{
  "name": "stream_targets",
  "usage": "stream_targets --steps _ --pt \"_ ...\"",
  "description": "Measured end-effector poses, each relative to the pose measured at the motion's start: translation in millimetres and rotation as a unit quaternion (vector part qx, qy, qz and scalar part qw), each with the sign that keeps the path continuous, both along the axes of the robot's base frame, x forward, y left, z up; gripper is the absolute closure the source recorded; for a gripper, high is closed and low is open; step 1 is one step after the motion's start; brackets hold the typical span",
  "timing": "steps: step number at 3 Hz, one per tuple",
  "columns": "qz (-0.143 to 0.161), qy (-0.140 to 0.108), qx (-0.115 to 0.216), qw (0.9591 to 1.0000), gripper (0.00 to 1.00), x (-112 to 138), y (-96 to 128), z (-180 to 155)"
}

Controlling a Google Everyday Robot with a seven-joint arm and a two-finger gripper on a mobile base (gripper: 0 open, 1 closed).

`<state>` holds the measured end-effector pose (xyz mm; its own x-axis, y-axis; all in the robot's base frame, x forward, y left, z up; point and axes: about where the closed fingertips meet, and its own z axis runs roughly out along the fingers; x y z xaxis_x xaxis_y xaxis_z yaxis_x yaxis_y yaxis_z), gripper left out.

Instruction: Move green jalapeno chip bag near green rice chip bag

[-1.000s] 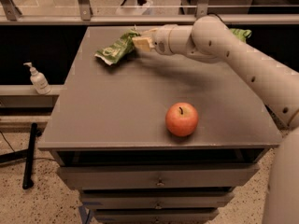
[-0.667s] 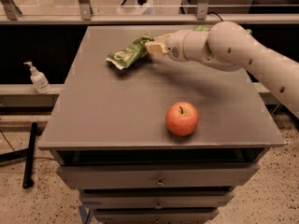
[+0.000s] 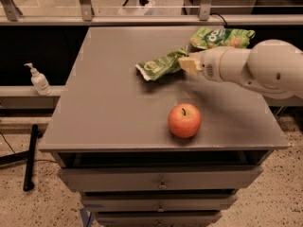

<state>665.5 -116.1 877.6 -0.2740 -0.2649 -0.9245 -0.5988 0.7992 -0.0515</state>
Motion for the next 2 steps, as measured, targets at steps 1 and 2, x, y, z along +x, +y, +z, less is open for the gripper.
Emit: stream_targets --steps 1,2 --pt "-0.060 0.017 -0.011 0.9980 1.00 -33.3 -49.7 -3.1" --pt "-0.123 0.029 -0.020 0.9918 1.00 -58.5 -98.2 -10.0"
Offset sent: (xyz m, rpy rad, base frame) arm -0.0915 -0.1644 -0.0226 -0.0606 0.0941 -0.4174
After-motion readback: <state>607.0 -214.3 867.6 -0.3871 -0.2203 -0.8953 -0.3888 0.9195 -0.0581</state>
